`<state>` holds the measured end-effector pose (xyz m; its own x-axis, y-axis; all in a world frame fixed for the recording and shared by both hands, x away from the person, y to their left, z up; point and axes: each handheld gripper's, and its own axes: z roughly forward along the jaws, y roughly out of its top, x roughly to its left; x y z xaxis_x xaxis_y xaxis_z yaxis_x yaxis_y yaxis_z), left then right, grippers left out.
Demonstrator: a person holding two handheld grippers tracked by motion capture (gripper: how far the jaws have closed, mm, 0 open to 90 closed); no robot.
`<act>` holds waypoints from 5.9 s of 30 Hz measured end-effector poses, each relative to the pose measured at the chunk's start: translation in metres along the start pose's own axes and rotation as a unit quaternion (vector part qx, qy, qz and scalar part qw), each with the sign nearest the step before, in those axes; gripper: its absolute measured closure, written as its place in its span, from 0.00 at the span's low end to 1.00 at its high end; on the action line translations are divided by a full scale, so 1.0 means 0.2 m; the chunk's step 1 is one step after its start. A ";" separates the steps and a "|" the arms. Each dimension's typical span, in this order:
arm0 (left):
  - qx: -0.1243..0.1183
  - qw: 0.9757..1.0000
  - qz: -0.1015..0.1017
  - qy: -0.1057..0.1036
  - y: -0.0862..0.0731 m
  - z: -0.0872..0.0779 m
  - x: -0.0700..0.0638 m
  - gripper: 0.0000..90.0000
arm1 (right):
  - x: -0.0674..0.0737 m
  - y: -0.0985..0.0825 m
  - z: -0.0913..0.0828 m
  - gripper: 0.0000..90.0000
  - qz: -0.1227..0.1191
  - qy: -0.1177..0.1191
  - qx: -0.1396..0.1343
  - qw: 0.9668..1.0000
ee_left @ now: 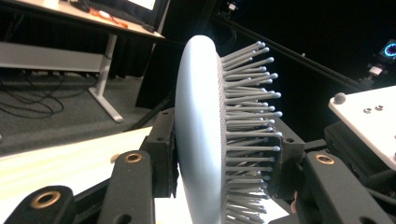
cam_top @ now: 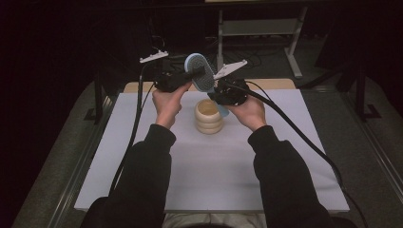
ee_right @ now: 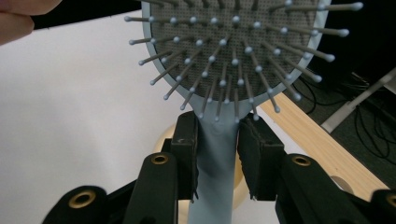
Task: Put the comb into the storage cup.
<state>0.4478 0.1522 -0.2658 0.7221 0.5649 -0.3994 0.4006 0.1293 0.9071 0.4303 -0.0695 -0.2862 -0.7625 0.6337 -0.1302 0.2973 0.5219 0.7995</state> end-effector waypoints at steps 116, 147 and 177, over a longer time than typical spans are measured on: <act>0.011 0.997 0.045 0.064 -0.15 0.04 0.22 0.60 | -0.10 -1.18 -0.67 0.00 0.147 -0.040 -0.060 0.986; -0.018 0.997 -0.034 0.061 -0.41 0.10 0.35 0.58 | -0.10 -1.25 -0.67 0.00 0.157 -0.038 -0.064 0.985; 0.030 0.997 0.045 0.055 -0.39 -0.09 0.39 0.00 | -0.09 -1.25 -0.65 0.00 0.147 -0.034 -0.055 0.987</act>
<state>0.4635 0.2014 -0.3655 0.6918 0.6582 -0.2970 0.3720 0.0277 0.9278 0.2942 -0.2864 -0.4074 -0.6110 0.7874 0.0819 0.4342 0.2468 0.8663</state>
